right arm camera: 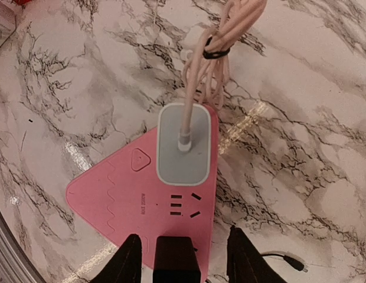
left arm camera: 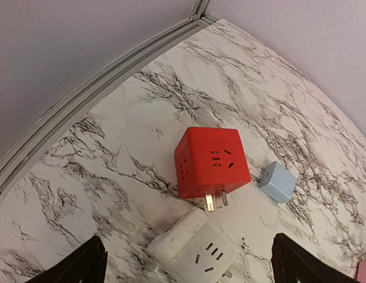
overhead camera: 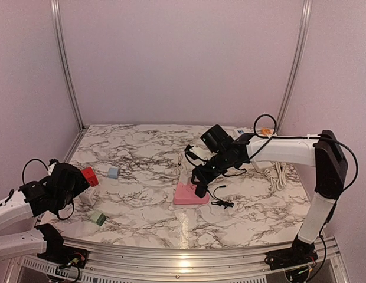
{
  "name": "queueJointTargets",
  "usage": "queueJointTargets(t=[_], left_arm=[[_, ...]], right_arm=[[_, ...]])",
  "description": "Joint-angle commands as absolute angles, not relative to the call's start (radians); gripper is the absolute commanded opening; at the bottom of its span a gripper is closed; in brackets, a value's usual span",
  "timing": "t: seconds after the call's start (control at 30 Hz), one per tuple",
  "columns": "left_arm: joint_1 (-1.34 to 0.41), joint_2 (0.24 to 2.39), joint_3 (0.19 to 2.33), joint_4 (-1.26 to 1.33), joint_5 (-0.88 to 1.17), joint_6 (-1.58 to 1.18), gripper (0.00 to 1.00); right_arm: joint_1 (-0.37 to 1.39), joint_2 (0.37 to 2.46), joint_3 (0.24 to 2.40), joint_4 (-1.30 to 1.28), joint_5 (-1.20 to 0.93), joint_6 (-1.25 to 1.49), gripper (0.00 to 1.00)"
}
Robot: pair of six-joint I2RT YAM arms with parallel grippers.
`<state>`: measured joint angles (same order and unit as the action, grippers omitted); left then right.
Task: Insert the plug
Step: Move the socket to the center of the board, then move the plug to the corner of the board.
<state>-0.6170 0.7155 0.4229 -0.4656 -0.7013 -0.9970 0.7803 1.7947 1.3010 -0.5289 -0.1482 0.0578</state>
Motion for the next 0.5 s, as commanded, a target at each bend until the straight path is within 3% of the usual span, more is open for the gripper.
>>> queueJointTargets(t=[0.0,0.2,0.47], left_arm=[[-0.437,0.785,0.442,-0.407,-0.552,-0.878,0.99],[-0.234,0.896,0.416,-0.197,-0.356,-0.838,0.99],[-0.191,1.162,0.489,0.029,-0.279,-0.772,0.99]], right_arm=[[0.773,1.743,1.293,-0.488,-0.162,0.079,0.44],[0.775,1.73,1.274,-0.474,-0.171,0.086,0.43],[0.775,1.726,1.266,-0.459,-0.18,0.09,0.43]])
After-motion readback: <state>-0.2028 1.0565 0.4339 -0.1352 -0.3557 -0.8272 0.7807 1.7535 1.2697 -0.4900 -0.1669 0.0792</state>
